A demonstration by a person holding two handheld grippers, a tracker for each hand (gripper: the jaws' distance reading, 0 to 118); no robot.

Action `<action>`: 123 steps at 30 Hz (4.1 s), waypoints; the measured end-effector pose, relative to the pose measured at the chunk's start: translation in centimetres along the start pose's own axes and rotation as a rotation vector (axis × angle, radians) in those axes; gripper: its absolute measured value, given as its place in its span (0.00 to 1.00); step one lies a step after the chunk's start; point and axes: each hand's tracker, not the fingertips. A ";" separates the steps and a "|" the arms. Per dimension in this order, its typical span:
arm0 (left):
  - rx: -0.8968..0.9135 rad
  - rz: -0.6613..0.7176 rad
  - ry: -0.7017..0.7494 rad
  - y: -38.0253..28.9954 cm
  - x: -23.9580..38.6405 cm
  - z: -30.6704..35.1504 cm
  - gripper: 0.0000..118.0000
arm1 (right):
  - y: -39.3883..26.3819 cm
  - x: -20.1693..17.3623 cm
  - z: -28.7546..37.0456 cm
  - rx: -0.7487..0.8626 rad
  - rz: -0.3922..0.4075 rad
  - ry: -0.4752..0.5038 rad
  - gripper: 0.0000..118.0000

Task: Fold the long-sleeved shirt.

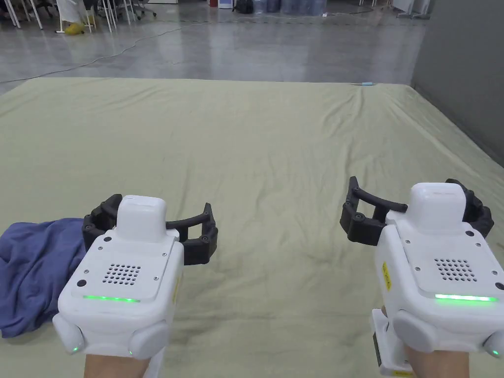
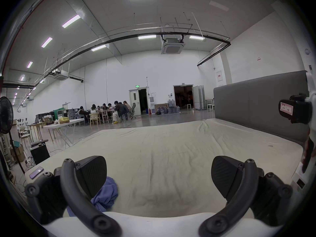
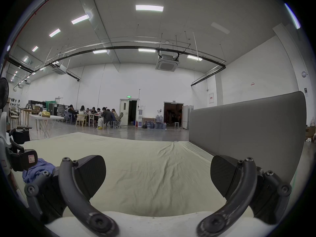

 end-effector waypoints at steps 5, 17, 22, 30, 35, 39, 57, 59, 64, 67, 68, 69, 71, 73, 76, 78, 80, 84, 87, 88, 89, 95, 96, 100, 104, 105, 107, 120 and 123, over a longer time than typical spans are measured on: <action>0.011 -0.003 0.001 0.1 0.1 0.0 1.00 | 0.1 0.0 -0.1 -0.001 0.002 0.001 1.00; 0.028 0.011 0.020 0.2 0.2 0.4 0.99 | 0.0 0.0 0.3 -0.001 -0.001 0.000 1.00; 0.022 0.013 0.019 0.1 0.1 0.4 0.99 | 0.1 0.2 0.3 0.003 -0.003 -0.009 1.00; 0.022 0.013 0.014 0.1 0.3 0.3 0.99 | 0.0 0.4 0.1 -0.010 0.007 -0.011 1.00; 0.017 0.010 0.012 0.0 0.4 0.1 0.99 | -0.2 0.5 0.2 -0.008 0.008 -0.014 1.00; 0.016 0.008 0.010 -0.2 0.5 0.0 0.99 | -0.2 0.4 0.0 -0.007 0.012 -0.020 1.00; -0.037 -0.006 0.039 -0.9 0.4 -0.6 0.31 | -0.4 0.3 -0.2 -0.044 -0.013 -0.009 0.57; -0.041 0.015 0.066 -0.8 0.5 -0.4 0.00 | -0.4 0.6 -0.1 -0.071 -0.053 0.024 0.00; -0.062 0.055 0.048 -0.9 -0.1 -0.8 0.00 | 0.3 0.9 -0.7 -0.109 -0.012 -0.004 0.00; -0.054 0.027 0.097 -0.7 -0.4 -0.7 0.00 | -0.3 -0.3 -0.8 -0.099 0.001 -0.035 0.00; -0.053 0.044 0.096 -0.4 -1.2 -0.6 0.00 | 0.0 -0.8 -1.1 -0.092 -0.004 -0.029 0.00; -0.051 0.067 0.109 -0.1 -2.0 -0.3 0.00 | 0.3 -1.4 -1.4 -0.086 -0.017 -0.010 0.00; -0.042 0.084 0.175 0.7 -4.3 0.7 0.00 | 0.5 -3.9 -1.8 -0.070 -0.041 0.051 0.00; -0.033 0.060 0.263 1.5 -6.8 2.1 0.00 | 1.0 -7.0 -2.3 -0.052 -0.041 0.129 0.00; -0.023 0.031 0.409 2.0 -10.7 4.9 0.00 | 1.2 -12.8 -2.5 -0.043 -0.046 0.281 0.00; -0.045 0.034 0.495 2.0 -13.2 6.6 0.00 | 1.2 -16.6 -2.3 -0.040 -0.049 0.376 0.00; -0.076 0.061 0.542 1.9 -15.6 7.9 0.00 | 1.1 -20.0 -2.0 -0.038 -0.043 0.455 0.00; -0.105 0.098 0.589 1.8 -18.1 8.8 0.00 | 0.9 -23.7 -1.5 -0.035 -0.040 0.533 0.00; -0.169 0.075 0.561 1.9 -18.6 7.7 0.00 | 0.8 -24.7 -1.5 -0.032 -0.049 0.553 0.00; -0.200 0.066 0.542 1.9 -18.8 6.9 0.16 | 0.8 -24.9 -1.7 -0.033 -0.050 0.557 0.00; -0.244 0.061 0.505 1.7 -19.2 5.8 0.16 | 0.7 -25.0 -1.9 -0.034 -0.049 0.559 0.00; -0.743 0.265 0.235 -3.9 -23.6 -5.0 0.99 | 0.0 -25.0 -2.7 -0.055 -0.059 0.549 0.00; -0.774 0.281 0.208 -5.1 -23.7 -6.9 0.99 | -0.3 -24.9 -2.9 -0.059 -0.056 0.547 0.00; -0.902 0.264 0.215 -11.2 -24.6 -11.7 0.93 | -1.3 -24.5 -4.1 -0.110 -0.012 0.523 0.00; -0.902 0.380 0.228 -13.3 -25.5 -12.7 0.24 | -2.0 -23.4 -4.9 -0.123 0.011 0.504 0.00; -0.892 0.381 0.240 -12.8 -25.4 -12.7 0.17 | -2.1 -23.1 -5.1 -0.125 0.011 0.498 0.00; -0.875 0.353 0.229 -11.2 -25.0 -12.8 0.11 | -2.3 -22.6 -5.3 -0.129 0.022 0.470 0.00; -0.656 0.236 -0.284 1.5 -4.4 -20.3 0.10 | -1.4 -10.5 -5.3 -0.129 -0.054 0.211 0.00; -0.658 0.281 -0.485 2.3 5.2 -23.0 0.10 | -1.5 -5.7 -5.3 -0.133 -0.034 0.095 0.00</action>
